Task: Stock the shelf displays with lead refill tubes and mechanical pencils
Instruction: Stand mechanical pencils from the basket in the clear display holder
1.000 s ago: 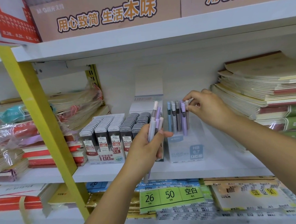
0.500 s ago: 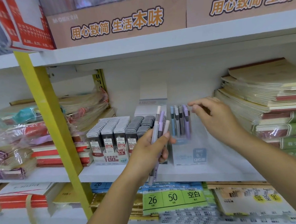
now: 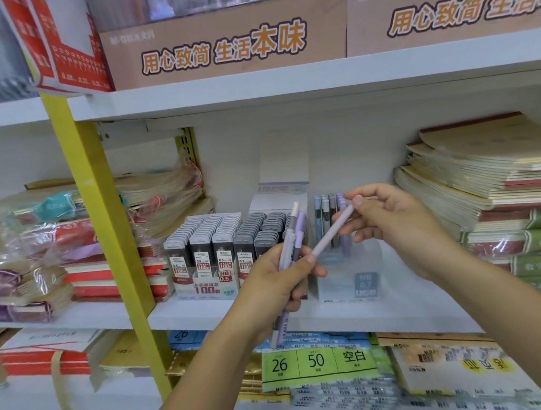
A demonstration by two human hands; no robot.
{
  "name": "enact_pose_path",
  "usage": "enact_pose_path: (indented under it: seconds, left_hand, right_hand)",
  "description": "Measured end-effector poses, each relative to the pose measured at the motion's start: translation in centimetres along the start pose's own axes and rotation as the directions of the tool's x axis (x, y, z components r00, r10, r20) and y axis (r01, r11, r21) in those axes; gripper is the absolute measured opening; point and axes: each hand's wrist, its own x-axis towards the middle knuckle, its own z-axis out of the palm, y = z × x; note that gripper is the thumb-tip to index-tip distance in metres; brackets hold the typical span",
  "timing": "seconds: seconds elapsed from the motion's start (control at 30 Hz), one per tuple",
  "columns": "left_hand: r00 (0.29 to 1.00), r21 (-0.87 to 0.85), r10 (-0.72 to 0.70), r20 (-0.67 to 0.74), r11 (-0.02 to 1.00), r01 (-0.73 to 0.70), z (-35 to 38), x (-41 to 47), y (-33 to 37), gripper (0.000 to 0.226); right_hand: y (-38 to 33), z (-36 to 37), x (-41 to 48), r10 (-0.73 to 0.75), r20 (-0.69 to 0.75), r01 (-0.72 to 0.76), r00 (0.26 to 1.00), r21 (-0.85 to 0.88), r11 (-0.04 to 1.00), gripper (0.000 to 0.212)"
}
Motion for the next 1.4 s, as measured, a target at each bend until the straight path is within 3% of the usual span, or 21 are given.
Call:
enact_pose_path:
  seconds: [0.1,0.3,0.43,0.57,0.63,0.73,0.8,0.97,1.1,1.23,1.4]
  left_hand:
    - [0.991,-0.013,0.029,-0.128,0.999,-0.03,-0.7,0.2,0.1,0.007]
    - [0.944,-0.029,0.127,-0.303,0.989,-0.143,-1.7,0.4,1.0,0.008]
    - [0.957,0.131,0.174,-0.232,0.98,-0.147,-1.4,0.3,1.9,0.008]
    - [0.967,0.211,0.205,-0.149,0.962,-0.172,-0.3,0.6,2.9,0.007]
    - [0.974,0.193,0.193,-0.121,0.967,-0.168,0.0,0.7,3.1,0.011]
    - [0.981,0.16,0.162,-0.108,0.977,-0.143,0.2,0.8,2.6,0.01]
    - [0.986,0.133,0.134,-0.101,0.984,-0.12,0.4,0.8,2.0,0.01]
    - [0.987,0.204,0.115,-0.117,0.975,-0.089,1.0,1.1,0.6,0.009]
    - [0.978,0.276,0.171,-0.116,0.952,-0.133,1.3,1.4,-0.2,0.011]
    - [0.978,0.292,0.177,-0.106,0.946,-0.14,1.2,1.5,-0.7,0.013]
    - [0.979,0.285,0.17,-0.109,0.949,-0.133,1.0,1.5,-0.8,0.018]
  right_hand:
    - [-0.3,-1.1,0.0,0.013,0.035,-0.009,0.999,-0.112,0.994,0.009]
    - [-0.8,-1.9,-0.7,0.152,0.291,-0.011,0.945,-0.434,0.901,0.009]
    - [-1.6,-0.1,-0.5,0.048,0.332,0.152,0.942,-0.552,0.82,0.009]
    - [-1.2,1.9,-0.5,-0.053,0.421,0.3,0.906,-0.546,0.782,0.027]
    - [-1.4,1.5,-0.2,-0.077,0.4,0.279,0.913,-0.476,0.834,0.044]
    - [-2.0,-0.6,1.0,-0.175,0.21,0.226,0.962,-0.251,0.941,0.063]
    - [-2.1,-2.0,1.9,-0.256,0.095,0.271,0.962,-0.211,0.939,0.065]
    - [-0.3,-3.6,3.6,-0.37,-0.009,0.325,0.929,-0.46,0.826,0.047]
    - [1.8,-3.8,4.5,-0.402,0.042,0.319,0.915,-0.687,0.653,0.036]
    - [3.2,-3.4,4.9,-0.348,0.103,0.293,0.932,-0.78,0.553,0.033]
    - [3.6,-3.3,5.1,-0.322,0.157,0.314,0.934,-0.792,0.524,0.028]
